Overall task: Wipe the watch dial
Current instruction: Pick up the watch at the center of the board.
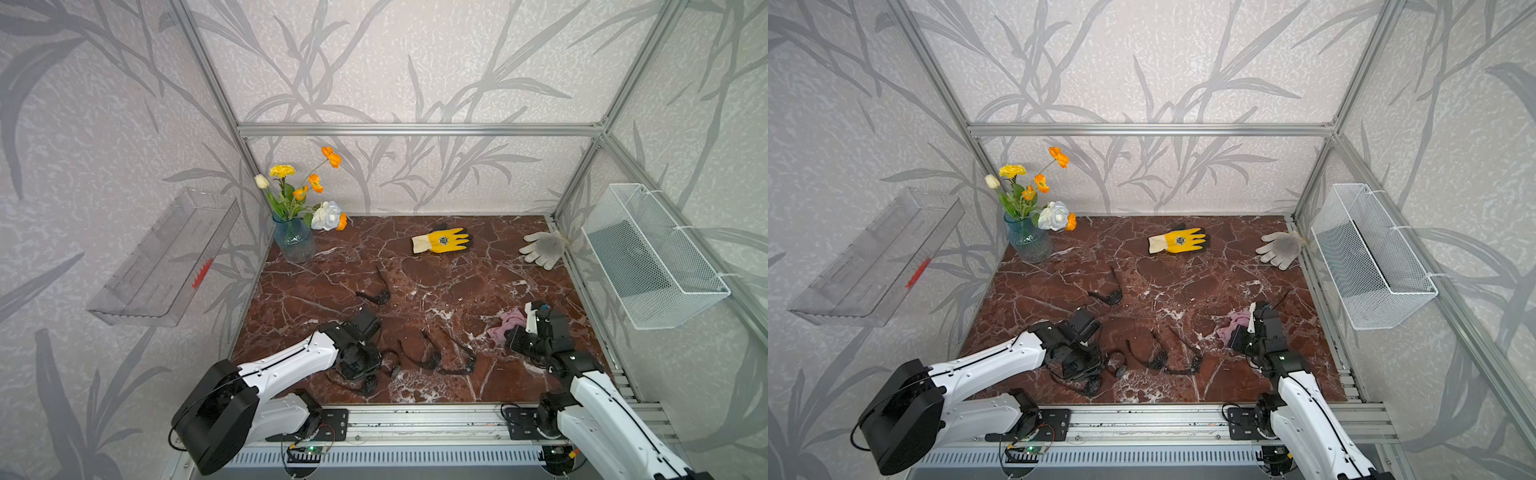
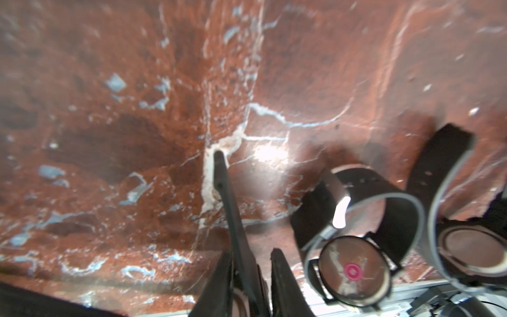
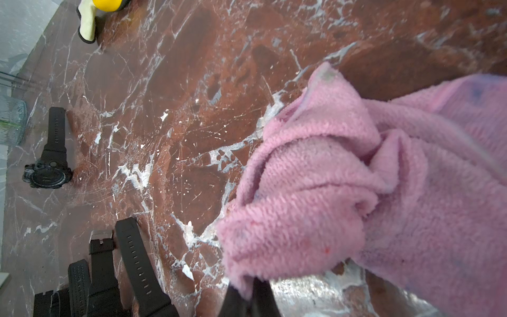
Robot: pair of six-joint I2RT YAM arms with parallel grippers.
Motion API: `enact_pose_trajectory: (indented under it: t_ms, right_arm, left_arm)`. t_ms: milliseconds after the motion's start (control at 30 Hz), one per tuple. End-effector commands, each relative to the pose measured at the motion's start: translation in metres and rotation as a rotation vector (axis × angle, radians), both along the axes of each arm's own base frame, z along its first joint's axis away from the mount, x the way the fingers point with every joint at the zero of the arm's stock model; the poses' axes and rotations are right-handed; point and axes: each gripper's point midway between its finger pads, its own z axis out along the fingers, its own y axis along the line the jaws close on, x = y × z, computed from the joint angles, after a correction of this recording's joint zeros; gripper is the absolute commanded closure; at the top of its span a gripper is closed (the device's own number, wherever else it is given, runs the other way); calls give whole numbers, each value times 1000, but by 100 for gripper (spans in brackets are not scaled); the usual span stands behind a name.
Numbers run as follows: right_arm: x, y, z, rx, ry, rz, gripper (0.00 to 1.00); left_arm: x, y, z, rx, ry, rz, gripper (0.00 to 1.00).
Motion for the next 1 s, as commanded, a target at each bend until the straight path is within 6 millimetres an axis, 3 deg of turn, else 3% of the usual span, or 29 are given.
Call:
enact_pose_trajectory:
  t_ms: [0,433,600,733,967]
  right_arm:
    - [-7,-1,-6,-1,26,-6,100]
    - [-8,-2,-7,-3,29,-12,100]
    - [-7,-2,-4,1,24,-9,100]
    - [-6,0,4,0,14,10,100]
    - [5,5,46,-5,-89,54,100]
  left_arm:
    - [-8,5,-7,30,25,-29,76]
    - [-17,-2,-16,8,51,-29,100]
    - [-12,-15,-8,-62,28,-13,100]
    - [21,-46,37,-215,-113,-23,100]
    - [90,-114,166,-635,-394,-90,100]
